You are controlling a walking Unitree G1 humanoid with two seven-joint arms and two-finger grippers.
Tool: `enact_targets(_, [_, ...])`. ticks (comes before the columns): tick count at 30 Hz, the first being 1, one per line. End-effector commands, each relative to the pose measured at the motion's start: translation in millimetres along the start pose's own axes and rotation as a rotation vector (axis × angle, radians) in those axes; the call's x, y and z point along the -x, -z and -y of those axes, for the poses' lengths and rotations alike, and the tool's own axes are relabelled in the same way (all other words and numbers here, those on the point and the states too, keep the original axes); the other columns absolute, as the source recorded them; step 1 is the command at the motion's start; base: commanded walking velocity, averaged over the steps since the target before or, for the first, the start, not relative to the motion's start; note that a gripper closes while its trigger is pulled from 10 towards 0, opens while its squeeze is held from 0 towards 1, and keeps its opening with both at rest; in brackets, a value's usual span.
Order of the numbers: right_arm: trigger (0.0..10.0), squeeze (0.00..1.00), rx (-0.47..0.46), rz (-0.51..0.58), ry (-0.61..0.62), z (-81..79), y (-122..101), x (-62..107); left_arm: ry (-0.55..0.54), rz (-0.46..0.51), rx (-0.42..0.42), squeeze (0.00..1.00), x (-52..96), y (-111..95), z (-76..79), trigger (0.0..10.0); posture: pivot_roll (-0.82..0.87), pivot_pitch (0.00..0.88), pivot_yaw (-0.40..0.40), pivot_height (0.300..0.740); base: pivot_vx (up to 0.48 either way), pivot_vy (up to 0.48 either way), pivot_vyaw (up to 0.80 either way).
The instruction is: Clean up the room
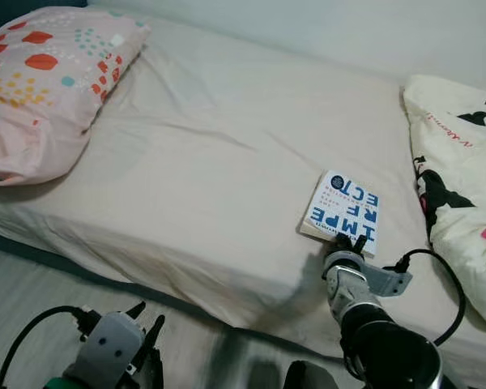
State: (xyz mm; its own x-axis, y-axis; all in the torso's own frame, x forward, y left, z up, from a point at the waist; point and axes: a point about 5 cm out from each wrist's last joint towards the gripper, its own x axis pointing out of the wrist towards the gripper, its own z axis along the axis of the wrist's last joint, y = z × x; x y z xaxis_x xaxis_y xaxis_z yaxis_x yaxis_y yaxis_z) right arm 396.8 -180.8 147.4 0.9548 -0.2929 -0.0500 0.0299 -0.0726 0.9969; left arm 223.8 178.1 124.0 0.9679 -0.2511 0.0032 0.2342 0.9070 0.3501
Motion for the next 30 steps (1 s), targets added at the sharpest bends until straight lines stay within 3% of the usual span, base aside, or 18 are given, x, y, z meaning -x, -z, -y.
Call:
enact_targets(1, [0.0, 0.0, 0.057, -0.024, -0.028, 1.1, 0.9, 1.0, 0.0, -0.064, 0.027, 0.0, 1.6, 14.3, 7.8, 10.0, 0.2, 0.179, -0.076, 0.562, 0.0, 0.0, 0.0])
enact_targets(8, [0.0, 0.0, 0.238, -0.141, -0.146, -2.6, 22.4, 6.2, -0.054, -0.064, 0.071, 0.0, -23.3, 19.1, 14.4, 10.0, 0.14, 0.117, -0.072, 0.562, 0.0, 0.0, 0.0])
enact_targets(10, [0.2, 0.0, 0.478, -0.262, -0.285, -1.3, 39.8, 15.1, -0.075, -0.053, 0.105, 0.0, -36.4, 19.5, 19.0, 10.0, 0.12, 0.093, -0.058, 0.562, 0.0, 0.0, 0.0])
enact_targets(11, [0.2, 0.0, 0.54, -0.289, -0.316, 0.2, 43.3, 17.8, -0.082, -0.054, 0.121, 0.0, -38.1, 20.2, 20.0, 10.0, 0.12, 0.093, -0.058, 0.562, 0.0, 0.0, 0.0])
enact_targets(12, [6.8, 0.0, 0.628, -0.309, -0.349, 3.5, 45.6, 21.7, -0.096, -0.051, 0.149, 0.0, -39.3, 20.8, 20.7, 10.0, 0.1, 0.078, -0.05, 0.562, 0.0, 0.0, 0.0])
enact_targets(13, [6.8, 0.0, 0.685, -0.322, -0.373, 5.7, 47.4, 24.5, -0.107, -0.047, 0.167, 0.0, -40.6, 21.5, 21.4, 10.0, 0.1, 0.078, -0.05, 0.562, 0.0, 0.0, 0.0])
enact_targets(14, [10.0, 0.0, 0.714, -0.315, -0.383, 7.9, 46.0, 26.5, -0.115, -0.054, 0.184, 0.0, -41.8, 22.9, 22.4, 10.0, 0.08, 0.069, -0.048, 0.562, 0.0, 0.0, 0.0])
enact_targets(21, [10.0, 0.0, 0.855, -0.281, -0.406, 19.9, 36.1, 43.8, -0.145, -0.056, 0.185, 0.0, -50.5, 23.1, 28.4, 10.0, 0.06, 0.053, -0.046, 0.562, 0.0, 0.0, 0.0])
enact_targets(23, [10.0, 0.0, 1.064, -0.284, -0.476, 27.2, 36.0, 57.0, -0.147, -0.054, 0.169, 0.0, -54.7, 23.1, 29.0, 10.0, 0.04, 0.047, -0.028, 0.562, 0.0, 0.0, 0.0])
enact_targets(25, [10.0, 0.0, 1.178, -0.304, -0.511, 34.5, 40.2, 65.9, -0.136, -0.047, 0.169, 0.0, -58.2, 24.3, 30.0, 10.0, 0.02, 0.042, -0.008, 0.562, 0.0, 0.0, 0.0])
enact_targets(30, [10.0, 0.0, 1.158, -0.288, -0.494, 34.5, 40.6, 72.5, -0.119, -0.025, 0.167, 0.0, -62.6, 22.8, 33.6, 10.0, 0.02, 0.036, -0.003, 0.562, 0.0, 0.0, 0.0])
